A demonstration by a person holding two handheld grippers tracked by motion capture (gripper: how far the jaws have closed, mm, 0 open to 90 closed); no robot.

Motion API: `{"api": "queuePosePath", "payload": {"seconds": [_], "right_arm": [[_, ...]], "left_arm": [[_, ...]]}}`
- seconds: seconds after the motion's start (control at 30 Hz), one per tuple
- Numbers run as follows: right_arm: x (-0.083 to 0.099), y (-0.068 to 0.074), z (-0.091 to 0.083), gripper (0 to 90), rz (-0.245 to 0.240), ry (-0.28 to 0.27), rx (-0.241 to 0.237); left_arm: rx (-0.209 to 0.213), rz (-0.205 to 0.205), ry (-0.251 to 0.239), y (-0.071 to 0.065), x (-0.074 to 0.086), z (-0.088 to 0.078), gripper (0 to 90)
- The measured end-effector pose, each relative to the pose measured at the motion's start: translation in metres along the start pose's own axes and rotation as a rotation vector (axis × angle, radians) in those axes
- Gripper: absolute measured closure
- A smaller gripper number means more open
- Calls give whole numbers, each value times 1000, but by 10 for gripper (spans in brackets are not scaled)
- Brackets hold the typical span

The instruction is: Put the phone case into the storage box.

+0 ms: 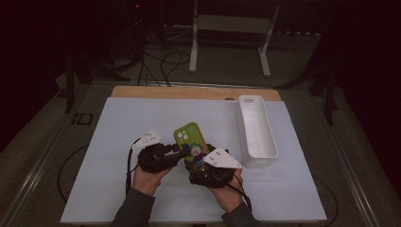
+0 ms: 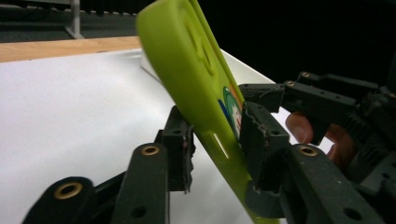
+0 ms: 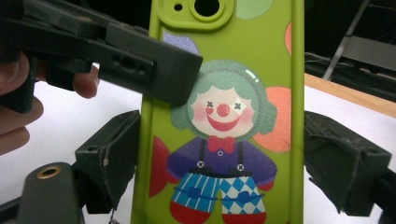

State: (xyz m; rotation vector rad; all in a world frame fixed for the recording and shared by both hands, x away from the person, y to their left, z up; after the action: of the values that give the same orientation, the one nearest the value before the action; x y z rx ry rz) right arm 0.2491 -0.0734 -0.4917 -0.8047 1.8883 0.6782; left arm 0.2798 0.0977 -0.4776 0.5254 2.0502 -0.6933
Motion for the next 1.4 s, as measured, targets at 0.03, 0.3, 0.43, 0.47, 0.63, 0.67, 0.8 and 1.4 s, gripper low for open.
{"api": "queuePosePath", "payload": {"seconds": [0.03, 0.3, 0.43, 0.47, 0.63, 0.67, 0.8, 1.4], "right_arm": [[0, 0, 0, 156, 0, 0, -1], [1, -1, 3, 157, 4, 7, 10], [1, -2, 4, 158, 13, 6, 18], [2, -2, 5, 158, 17, 6, 17], [3, -4, 6, 156, 27, 12, 11], [3, -4, 5, 153, 23, 10, 14], [3, -6, 4, 147, 33, 12, 6], [5, -15, -8, 89, 51, 51, -55]], "left_arm": [[0, 0, -1, 0, 0, 0, 663], [23, -16, -12, -3, -1, 1, 729], [30, -10, -15, -4, -1, 2, 745], [31, -8, -14, -5, -1, 2, 752], [34, 1, -13, -8, -1, 3, 772], [35, 5, -15, -8, -2, 3, 774], [25, 19, -17, -11, -3, 4, 776], [-18, 9, -38, -4, -6, 0, 778]]}}
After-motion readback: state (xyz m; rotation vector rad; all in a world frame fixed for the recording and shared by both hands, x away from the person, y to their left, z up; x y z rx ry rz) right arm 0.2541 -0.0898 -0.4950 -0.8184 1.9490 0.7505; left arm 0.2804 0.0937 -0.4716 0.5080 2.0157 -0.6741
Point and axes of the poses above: each handheld gripper's, and its own axes: z roughly forward along the jaws, x roughly out of its underside, y roughly to its left, the point moved 3 cm from there along z, roughly forward along the jaws, and after that the axes turned 14 degrees about -x, right-handed, at the moved point
